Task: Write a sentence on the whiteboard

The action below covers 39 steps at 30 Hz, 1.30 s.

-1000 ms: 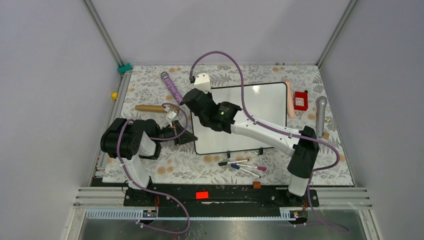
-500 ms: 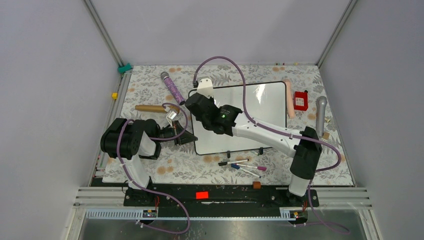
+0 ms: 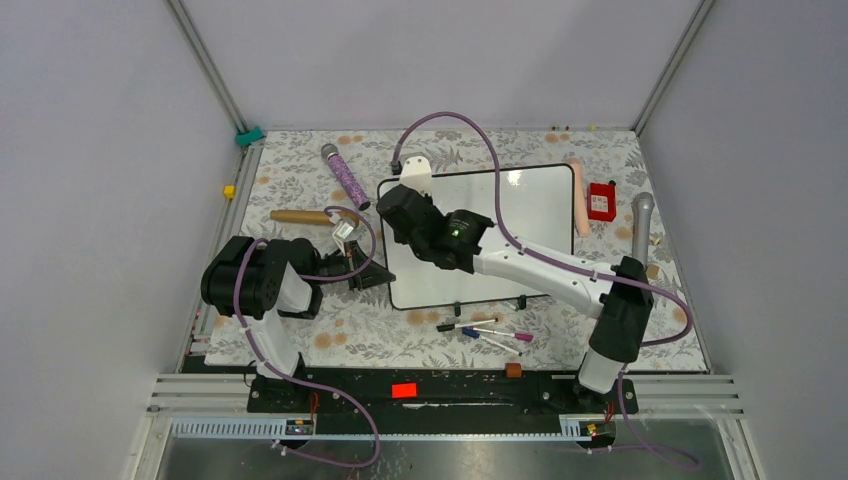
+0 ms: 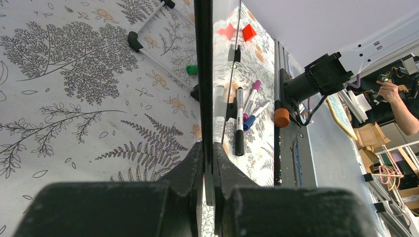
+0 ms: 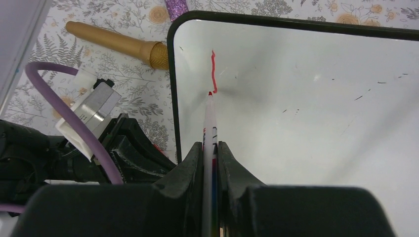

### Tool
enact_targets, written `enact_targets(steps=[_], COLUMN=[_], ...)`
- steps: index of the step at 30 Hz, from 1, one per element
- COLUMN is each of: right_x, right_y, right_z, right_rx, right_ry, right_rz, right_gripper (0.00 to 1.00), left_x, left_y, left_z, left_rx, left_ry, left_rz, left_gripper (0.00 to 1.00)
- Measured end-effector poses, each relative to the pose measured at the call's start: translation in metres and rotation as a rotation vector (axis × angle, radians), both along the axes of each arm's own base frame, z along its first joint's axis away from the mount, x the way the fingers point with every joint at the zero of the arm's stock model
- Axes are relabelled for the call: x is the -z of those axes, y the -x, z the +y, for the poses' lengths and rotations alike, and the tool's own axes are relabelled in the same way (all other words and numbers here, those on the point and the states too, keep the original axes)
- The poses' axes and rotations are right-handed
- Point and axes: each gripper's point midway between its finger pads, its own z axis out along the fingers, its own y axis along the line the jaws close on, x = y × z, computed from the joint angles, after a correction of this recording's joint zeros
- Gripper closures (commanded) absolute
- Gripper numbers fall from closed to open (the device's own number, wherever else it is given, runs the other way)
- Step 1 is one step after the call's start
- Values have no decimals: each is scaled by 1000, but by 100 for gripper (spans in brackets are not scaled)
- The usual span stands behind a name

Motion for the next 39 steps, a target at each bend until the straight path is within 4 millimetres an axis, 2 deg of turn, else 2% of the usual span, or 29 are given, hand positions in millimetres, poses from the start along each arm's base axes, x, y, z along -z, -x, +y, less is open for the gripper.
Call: enact_targets(steps=[9, 15, 19, 27, 39], right_x=[-31, -35, -39, -30, -23], right_y=[2, -6, -9, -13, -17], right_z=[-8, -12, -7, 3, 0], right_rx=[-22, -12, -19, -35, -16], right_ry=[-45, -43, -49, -24, 11], right_rz=[-33, -40, -45, -36, -36], right_gripper=[100, 100, 100, 100, 100], left_x=[0, 0, 0, -1, -1], left_y=[0, 0, 0, 0, 0], left_z=[0, 0, 0, 0, 0], left_rx=[1, 1, 1, 2, 3], left_ry=[0, 0, 0, 0, 0], left_rz=[-5, -8, -8, -10, -11], left_gripper=[100, 100, 100, 100, 100])
